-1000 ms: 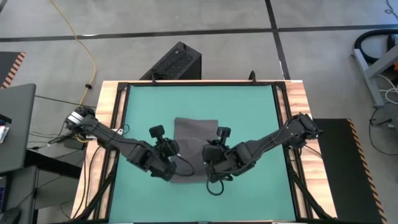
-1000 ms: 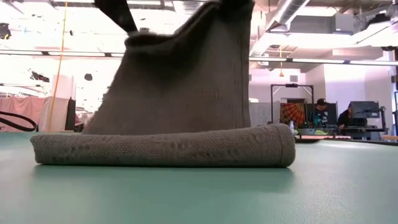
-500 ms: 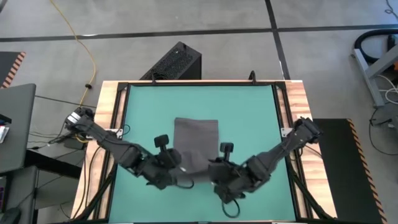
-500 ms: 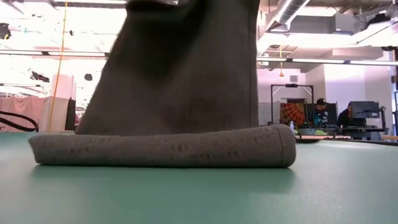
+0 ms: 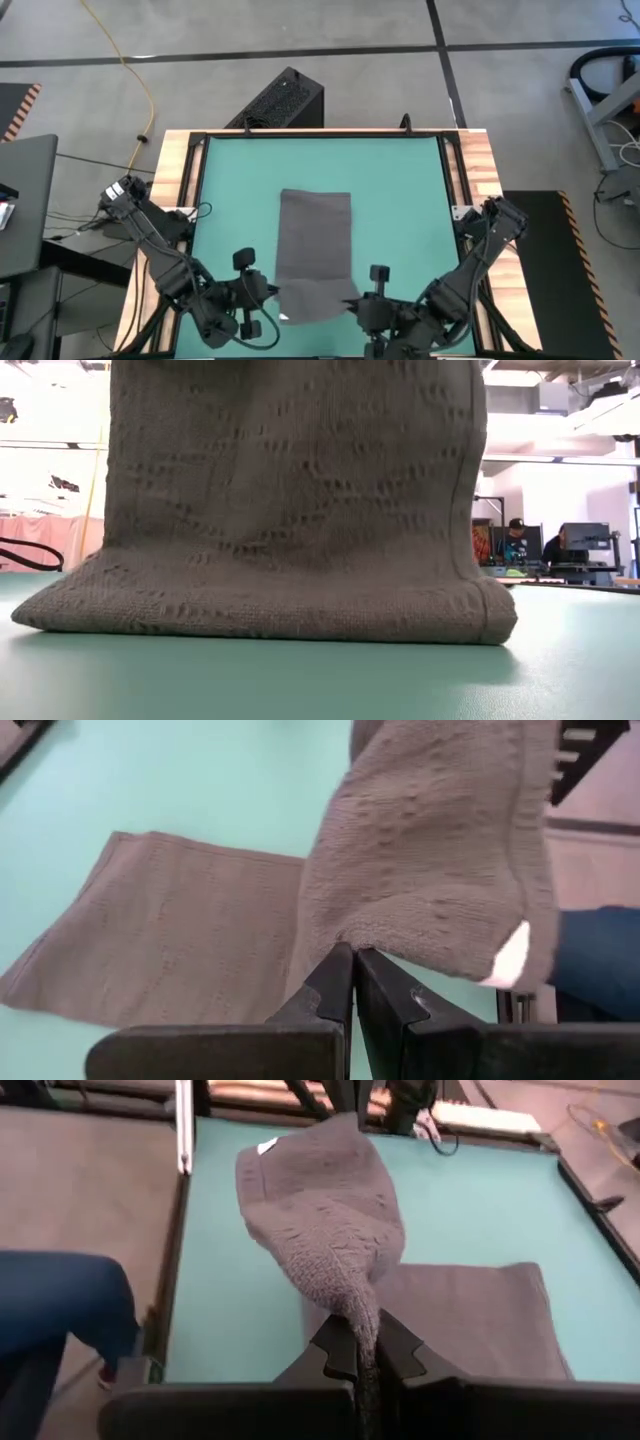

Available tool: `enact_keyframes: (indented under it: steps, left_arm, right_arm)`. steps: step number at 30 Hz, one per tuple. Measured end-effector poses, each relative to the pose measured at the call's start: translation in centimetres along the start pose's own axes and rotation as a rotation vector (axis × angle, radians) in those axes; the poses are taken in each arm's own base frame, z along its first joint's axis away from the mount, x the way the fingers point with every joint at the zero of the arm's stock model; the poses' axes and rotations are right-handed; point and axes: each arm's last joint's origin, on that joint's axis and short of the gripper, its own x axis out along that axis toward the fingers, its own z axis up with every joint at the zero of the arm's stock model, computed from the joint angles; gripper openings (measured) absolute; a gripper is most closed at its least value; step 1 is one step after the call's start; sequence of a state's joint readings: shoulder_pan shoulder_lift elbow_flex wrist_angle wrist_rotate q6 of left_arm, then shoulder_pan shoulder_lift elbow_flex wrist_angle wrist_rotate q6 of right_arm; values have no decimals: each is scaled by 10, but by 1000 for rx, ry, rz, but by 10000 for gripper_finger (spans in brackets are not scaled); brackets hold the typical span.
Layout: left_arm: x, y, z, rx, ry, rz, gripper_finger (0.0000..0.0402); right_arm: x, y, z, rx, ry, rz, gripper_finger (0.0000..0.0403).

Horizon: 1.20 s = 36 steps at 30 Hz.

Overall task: Roll towel into tight, uniform cylinder
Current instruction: Roll the gray towel

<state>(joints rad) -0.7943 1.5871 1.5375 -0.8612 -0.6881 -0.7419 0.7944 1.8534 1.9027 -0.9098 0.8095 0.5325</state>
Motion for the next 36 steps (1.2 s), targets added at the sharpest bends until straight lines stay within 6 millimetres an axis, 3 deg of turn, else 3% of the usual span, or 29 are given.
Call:
enact_keyframes:
  steps: [11,18,24,27,36]
  left_arm:
    - [-6,-9,-2,-82,2,-77,0]
    - [-19,-30,-4,-61,-27,-246,0]
    - [-22,-31,-7,-42,-29,-247,0]
    - [-16,-24,-8,-43,-16,-170,0]
    - [21,0,-23,-38,82,-27,0]
  right_arm:
    - [10,11,5,54,2,163,19]
    - [-10,31,0,63,-29,265,19]
    - [-20,36,-3,56,-75,216,19]
    - [-13,30,-3,75,-61,171,19]
    - [40,10,-10,75,91,53,19]
